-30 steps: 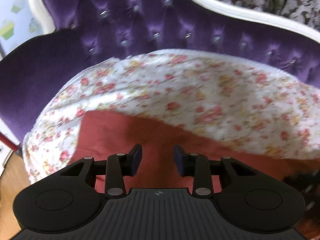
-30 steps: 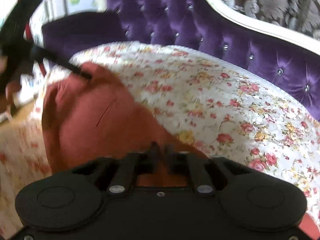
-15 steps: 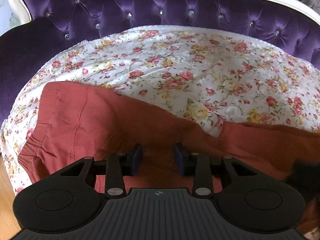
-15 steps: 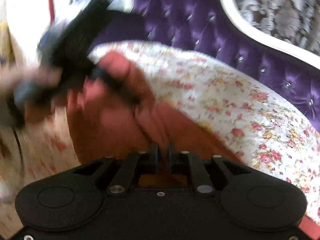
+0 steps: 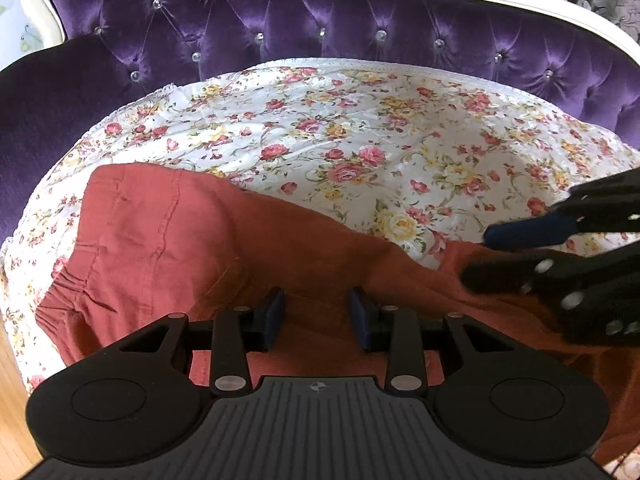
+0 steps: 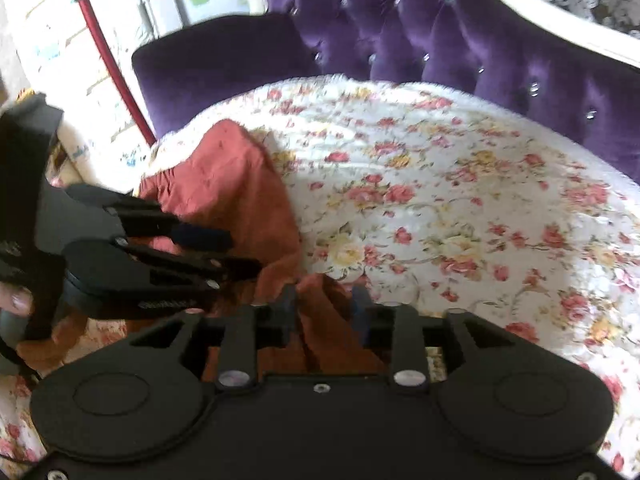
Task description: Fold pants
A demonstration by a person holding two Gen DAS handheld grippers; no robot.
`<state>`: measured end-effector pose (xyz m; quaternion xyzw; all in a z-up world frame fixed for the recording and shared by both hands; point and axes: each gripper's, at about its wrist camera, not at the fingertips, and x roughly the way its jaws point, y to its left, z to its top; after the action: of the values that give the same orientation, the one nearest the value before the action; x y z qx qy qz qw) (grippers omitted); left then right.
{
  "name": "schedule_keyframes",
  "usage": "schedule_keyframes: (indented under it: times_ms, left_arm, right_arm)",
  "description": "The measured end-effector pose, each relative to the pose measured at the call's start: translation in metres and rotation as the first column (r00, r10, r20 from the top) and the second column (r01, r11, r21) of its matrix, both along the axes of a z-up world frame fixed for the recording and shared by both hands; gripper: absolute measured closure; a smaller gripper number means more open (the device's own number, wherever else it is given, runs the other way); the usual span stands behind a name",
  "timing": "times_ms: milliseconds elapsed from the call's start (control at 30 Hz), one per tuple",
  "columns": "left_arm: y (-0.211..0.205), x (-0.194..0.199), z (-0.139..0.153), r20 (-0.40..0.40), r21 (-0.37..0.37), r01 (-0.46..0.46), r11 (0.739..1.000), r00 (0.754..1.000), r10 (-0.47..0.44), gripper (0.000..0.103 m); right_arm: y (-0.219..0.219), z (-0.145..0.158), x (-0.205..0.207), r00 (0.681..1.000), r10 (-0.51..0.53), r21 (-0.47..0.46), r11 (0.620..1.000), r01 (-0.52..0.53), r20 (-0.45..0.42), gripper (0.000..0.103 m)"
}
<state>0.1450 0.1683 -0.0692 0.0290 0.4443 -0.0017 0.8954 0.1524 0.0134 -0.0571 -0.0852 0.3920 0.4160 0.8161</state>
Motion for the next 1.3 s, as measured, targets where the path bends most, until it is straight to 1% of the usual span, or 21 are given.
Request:
schedule_keyframes:
  times_ms: [67,167,300,333,400,433,467,533,567,633,667,733,767,900,1000,1033,1067,1100,1167,1200,1300]
  left_arm:
    - [0.008,-0.004,0.010,0.028,-0.001,-0.009,1.000,1.000,0.009,0.069]
    - [0.028,-0.002,0.021,0.067,0.011,-0.065,0.998,0.996,0.064,0.068]
    - [0.070,0.009,0.019,0.038,0.012,-0.185,0.983,0.982,0.185,0.069]
    - [0.079,0.012,0.016,0.020,0.014,-0.212,0.977,0.977,0.211,0.069]
    - [0.093,0.017,0.006,-0.018,0.031,-0.244,0.969,0.969,0.245,0.069]
    - [0.098,0.018,0.001,-0.033,0.034,-0.252,0.967,0.967,0.253,0.069]
    - [0.100,0.018,-0.002,-0.033,0.033,-0.251,0.967,0.967,0.252,0.068]
    - [0.099,0.016,-0.004,-0.020,0.058,-0.241,0.969,0.970,0.242,0.068]
    - [0.098,0.017,-0.004,-0.020,0.072,-0.238,0.969,0.971,0.240,0.068]
    - [0.101,0.017,-0.006,-0.021,0.084,-0.233,0.969,0.972,0.235,0.067]
    - [0.101,0.017,-0.006,-0.020,0.089,-0.226,0.970,0.973,0.229,0.066]
    - [0.103,0.016,-0.006,-0.017,0.091,-0.220,0.971,0.975,0.223,0.066]
    - [0.104,0.016,-0.007,-0.016,0.089,-0.220,0.971,0.975,0.223,0.066]
    - [0.104,0.014,-0.008,-0.010,0.090,-0.218,0.972,0.975,0.220,0.066]
    - [0.102,0.014,-0.009,-0.011,0.115,-0.204,0.972,0.978,0.207,0.066]
    - [0.101,0.014,-0.007,-0.015,0.124,-0.204,0.971,0.978,0.207,0.067]
    - [0.100,0.014,-0.005,-0.018,0.129,-0.207,0.970,0.977,0.211,0.070]
    - [0.098,0.012,0.000,-0.019,0.136,-0.217,0.967,0.975,0.222,0.071]
    - [0.089,0.004,0.014,0.019,0.136,-0.223,0.965,0.975,0.223,0.071]
    - [0.082,0.001,0.020,0.029,0.128,-0.208,0.970,0.978,0.206,0.071]
    - [0.049,-0.009,0.032,0.044,0.080,-0.125,0.989,0.992,0.121,0.071]
  right_arm:
    - [0.003,-0.003,0.000,1.000,0.018,-0.011,1.000,-0.018,-0.022,0.058]
    - [0.003,-0.005,-0.001,0.999,0.025,-0.002,1.000,-0.025,-0.044,0.061]
    - [-0.002,-0.006,0.007,0.994,0.001,0.069,0.998,0.007,-0.109,0.064]
    - [-0.004,-0.007,0.009,0.992,-0.006,0.090,0.996,0.018,-0.128,0.068]
    - [-0.006,-0.008,0.012,0.987,-0.022,0.122,0.992,0.042,-0.160,0.082]
    - [-0.005,-0.009,0.012,0.986,-0.025,0.128,0.991,0.047,-0.166,0.094]
    - [-0.004,-0.008,0.011,0.987,-0.039,0.124,0.991,0.059,-0.157,0.094]
    - [-0.007,0.000,0.013,0.989,-0.122,0.121,0.984,0.132,-0.086,0.096]
    - [-0.012,0.005,0.019,0.980,-0.193,0.135,0.971,0.198,-0.050,0.096]
    - [-0.024,0.010,0.039,0.951,-0.304,0.165,0.936,0.310,-0.059,0.096]
    - [-0.029,0.012,0.049,0.941,-0.331,0.175,0.925,0.338,-0.067,0.096]
    - [-0.032,0.008,0.068,0.935,-0.341,0.183,0.917,0.354,-0.101,0.097]
    - [-0.030,0.003,0.074,0.932,-0.347,0.165,0.918,0.361,-0.107,0.097]
    - [-0.009,-0.020,0.079,0.932,-0.358,0.055,0.931,0.360,-0.053,0.098]
    - [-0.012,-0.027,0.079,0.922,-0.380,0.074,0.920,0.385,-0.077,0.096]
    - [-0.014,-0.023,0.078,0.920,-0.384,0.081,0.917,0.390,-0.078,0.094]
    - [-0.020,-0.016,0.074,0.916,-0.396,0.093,0.912,0.400,-0.063,0.081]
    - [-0.026,-0.006,0.065,0.910,-0.414,0.102,0.905,0.413,-0.021,0.074]
    - [-0.036,0.015,0.047,0.901,-0.429,0.105,0.901,0.422,0.060,0.074]
    - [-0.044,0.025,0.036,0.899,-0.432,0.116,0.899,0.422,0.079,0.074]
    - [-0.064,0.037,0.001,0.911,-0.405,0.112,0.911,0.396,0.073,0.074]
